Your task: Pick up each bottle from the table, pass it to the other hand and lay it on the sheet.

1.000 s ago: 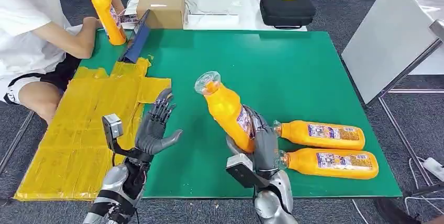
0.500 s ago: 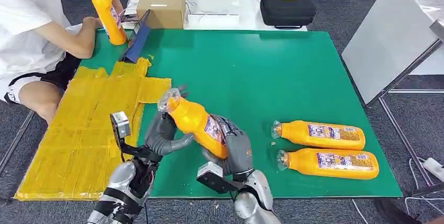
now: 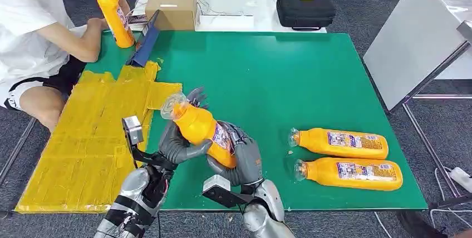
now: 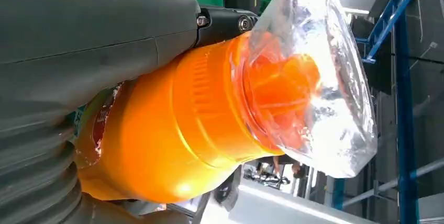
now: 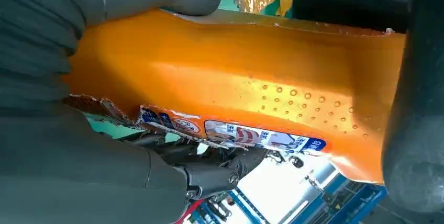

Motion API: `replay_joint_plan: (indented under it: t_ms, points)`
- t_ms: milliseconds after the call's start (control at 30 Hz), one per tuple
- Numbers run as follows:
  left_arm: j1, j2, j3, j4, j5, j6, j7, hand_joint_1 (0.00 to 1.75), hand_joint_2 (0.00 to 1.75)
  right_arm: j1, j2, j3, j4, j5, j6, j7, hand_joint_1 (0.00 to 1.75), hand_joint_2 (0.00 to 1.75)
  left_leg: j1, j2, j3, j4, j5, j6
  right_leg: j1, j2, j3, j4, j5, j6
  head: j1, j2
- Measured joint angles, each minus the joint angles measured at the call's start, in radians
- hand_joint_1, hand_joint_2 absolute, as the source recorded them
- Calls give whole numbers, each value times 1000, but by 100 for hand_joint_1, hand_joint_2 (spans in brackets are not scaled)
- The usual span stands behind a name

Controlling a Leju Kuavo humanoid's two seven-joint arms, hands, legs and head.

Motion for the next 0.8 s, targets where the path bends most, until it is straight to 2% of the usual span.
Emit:
replay_joint_plan:
  t_ms: [233,267,300,333,800]
  points:
    - [-22,-3,-22,29,-5,5,-9,0,175,-10,11,30,4,3,-26,-29,175,175,0,0,0,0,0,0,0,0,0,0,0,0,0,0]
    - [-26,-3,-24,36,-5,6,-13,47,175,-13,11,32,6,5,-27,-24,175,175,0,0,0,0,0,0,0,0,0,0,0,0,0,0]
    - [-29,-3,-25,40,-5,8,-15,161,175,-16,11,34,8,6,-30,-22,175,175,0,0,0,0,0,0,0,0,0,0,0,0,0,0]
    - [-31,-3,-26,45,-5,12,-19,175,175,-19,11,39,12,6,-38,-20,175,175,0,0,0,0,0,0,0,0,0,0,0,0,0,0]
    - [-33,-10,-32,52,-12,47,-35,175,175,-36,11,56,48,-12,-56,-14,175,175,0,0,0,0,0,0,0,0,0,0,0,0,0,0]
